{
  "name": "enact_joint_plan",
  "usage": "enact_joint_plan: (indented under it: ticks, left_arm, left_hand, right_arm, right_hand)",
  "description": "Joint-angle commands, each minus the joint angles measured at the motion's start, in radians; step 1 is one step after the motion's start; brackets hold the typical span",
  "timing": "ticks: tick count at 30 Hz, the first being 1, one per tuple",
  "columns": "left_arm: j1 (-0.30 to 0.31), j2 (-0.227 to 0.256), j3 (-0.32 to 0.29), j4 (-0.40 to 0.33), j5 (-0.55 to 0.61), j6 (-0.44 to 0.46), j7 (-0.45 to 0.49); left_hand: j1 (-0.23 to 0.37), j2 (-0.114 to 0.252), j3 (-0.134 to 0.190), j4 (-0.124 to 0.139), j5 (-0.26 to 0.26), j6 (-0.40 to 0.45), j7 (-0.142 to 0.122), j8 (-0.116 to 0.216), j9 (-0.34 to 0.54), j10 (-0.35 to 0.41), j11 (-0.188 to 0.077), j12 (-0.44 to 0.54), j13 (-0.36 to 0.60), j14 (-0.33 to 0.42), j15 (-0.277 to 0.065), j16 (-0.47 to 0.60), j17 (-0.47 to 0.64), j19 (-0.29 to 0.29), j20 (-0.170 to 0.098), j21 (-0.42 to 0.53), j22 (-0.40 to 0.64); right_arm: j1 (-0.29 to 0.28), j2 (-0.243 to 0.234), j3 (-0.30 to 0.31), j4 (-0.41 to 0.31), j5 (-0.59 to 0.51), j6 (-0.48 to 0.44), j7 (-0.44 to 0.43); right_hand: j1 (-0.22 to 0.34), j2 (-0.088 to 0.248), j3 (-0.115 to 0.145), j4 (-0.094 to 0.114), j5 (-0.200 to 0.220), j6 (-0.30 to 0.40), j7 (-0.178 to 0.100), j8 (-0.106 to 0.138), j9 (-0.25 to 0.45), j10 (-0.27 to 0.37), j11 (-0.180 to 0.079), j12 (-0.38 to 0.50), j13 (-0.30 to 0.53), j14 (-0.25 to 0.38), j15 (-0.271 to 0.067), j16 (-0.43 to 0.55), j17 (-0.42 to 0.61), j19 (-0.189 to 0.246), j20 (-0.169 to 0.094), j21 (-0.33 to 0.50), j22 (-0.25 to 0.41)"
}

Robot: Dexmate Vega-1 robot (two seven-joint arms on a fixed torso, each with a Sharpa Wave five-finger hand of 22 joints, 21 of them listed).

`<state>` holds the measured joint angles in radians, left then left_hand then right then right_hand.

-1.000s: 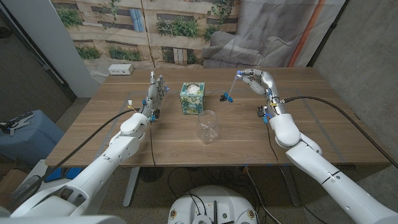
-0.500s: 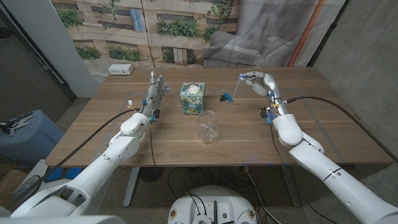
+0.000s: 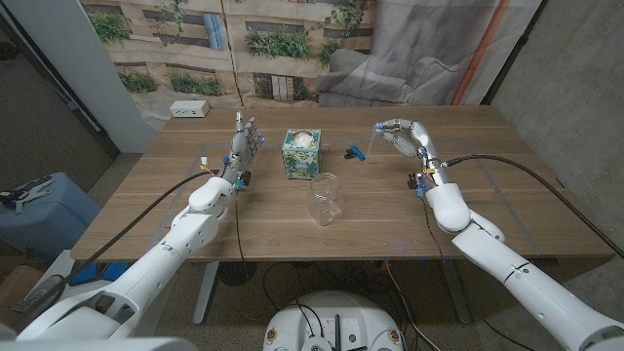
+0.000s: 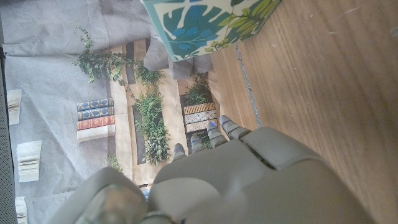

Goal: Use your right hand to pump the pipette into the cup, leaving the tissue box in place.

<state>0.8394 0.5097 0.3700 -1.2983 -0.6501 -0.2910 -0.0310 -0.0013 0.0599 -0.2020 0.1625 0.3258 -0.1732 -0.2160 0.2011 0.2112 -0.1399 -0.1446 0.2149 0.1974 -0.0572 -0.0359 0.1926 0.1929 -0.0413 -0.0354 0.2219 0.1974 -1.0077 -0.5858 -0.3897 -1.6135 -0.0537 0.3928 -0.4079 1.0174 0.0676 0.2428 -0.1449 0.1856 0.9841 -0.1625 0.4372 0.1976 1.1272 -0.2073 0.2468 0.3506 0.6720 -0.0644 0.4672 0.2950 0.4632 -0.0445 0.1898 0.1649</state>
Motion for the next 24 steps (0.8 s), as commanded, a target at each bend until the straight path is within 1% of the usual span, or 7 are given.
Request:
enact_joint_plan:
  ticks: [1,7,17,24]
  left_arm:
    - [0.0,0.0,0.0,-0.001,0.0,0.0,0.0]
    - [0.0,0.0,0.0,-0.001,0.0,0.0,0.0]
    - [0.0,0.0,0.0,0.0,0.0,0.0,0.0]
    - [0.0,0.0,0.0,0.0,0.0,0.0,0.0]
  left_hand:
    - [-0.001,0.043,-0.007,0.001,0.005,-0.001,-0.006,0.006,0.002,-0.002,-0.005,0.004,0.006,-0.008,-0.116,0.006,0.006,-0.011,-0.091,0.005,0.002]
    - [-0.001,0.043,-0.007,0.001,0.005,-0.001,-0.006,0.006,0.002,-0.003,-0.006,0.004,0.006,-0.007,-0.115,0.006,0.006,-0.011,-0.091,0.005,0.002]
    - [-0.001,0.043,-0.007,0.001,0.005,-0.001,-0.006,0.006,0.002,-0.001,-0.003,0.005,0.006,-0.008,-0.116,0.006,0.006,-0.011,-0.091,0.005,0.002]
    - [-0.001,0.043,-0.007,0.001,0.005,-0.002,-0.006,0.006,0.002,-0.002,-0.004,0.004,0.006,-0.008,-0.115,0.006,0.006,-0.011,-0.09,0.005,0.002]
  right_arm:
    - [0.022,0.005,-0.031,0.069,-0.053,0.028,-0.026]
    - [0.032,0.009,-0.046,0.103,-0.077,0.048,-0.043]
    - [0.045,0.009,-0.064,0.135,-0.092,0.06,-0.049]
    - [0.053,0.014,-0.076,0.155,-0.094,0.067,-0.053]
  right_hand:
    - [-0.006,0.005,0.001,-0.007,0.007,0.004,-0.01,-0.003,0.003,0.003,-0.003,0.0,0.004,0.007,-0.147,0.006,0.001,0.002,-0.02,0.0,0.003]
    - [-0.006,0.006,0.002,-0.008,0.007,0.006,-0.011,-0.002,0.002,0.003,-0.003,0.0,0.004,0.008,-0.148,0.006,0.002,0.003,-0.021,0.0,0.003]
    - [-0.006,0.003,0.001,-0.009,0.006,0.009,-0.016,-0.001,0.002,0.001,-0.003,-0.002,0.003,0.005,-0.148,0.004,0.002,0.004,-0.023,0.001,0.003]
    - [-0.005,0.004,0.002,-0.01,0.006,0.01,-0.014,-0.001,0.002,0.002,-0.003,-0.002,0.004,0.004,-0.148,0.003,0.003,0.005,-0.023,0.001,0.003]
